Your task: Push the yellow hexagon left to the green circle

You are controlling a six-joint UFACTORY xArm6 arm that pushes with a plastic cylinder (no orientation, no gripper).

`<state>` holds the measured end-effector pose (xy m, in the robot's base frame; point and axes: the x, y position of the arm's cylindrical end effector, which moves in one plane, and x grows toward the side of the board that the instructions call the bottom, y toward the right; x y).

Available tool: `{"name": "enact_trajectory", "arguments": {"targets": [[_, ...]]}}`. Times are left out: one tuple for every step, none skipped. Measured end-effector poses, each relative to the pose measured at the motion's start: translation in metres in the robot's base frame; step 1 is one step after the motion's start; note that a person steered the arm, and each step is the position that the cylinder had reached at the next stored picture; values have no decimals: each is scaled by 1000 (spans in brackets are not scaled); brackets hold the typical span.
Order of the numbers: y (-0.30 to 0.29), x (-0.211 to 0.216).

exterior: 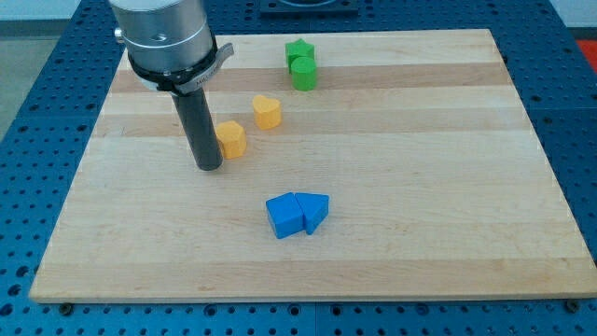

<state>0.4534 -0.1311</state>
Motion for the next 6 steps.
{"name": "enact_trajectory", "arguments": {"targets": [[0,0],[-10,8],[-41,22],[-41,22],[-24,-21],[-3,-42]]}}
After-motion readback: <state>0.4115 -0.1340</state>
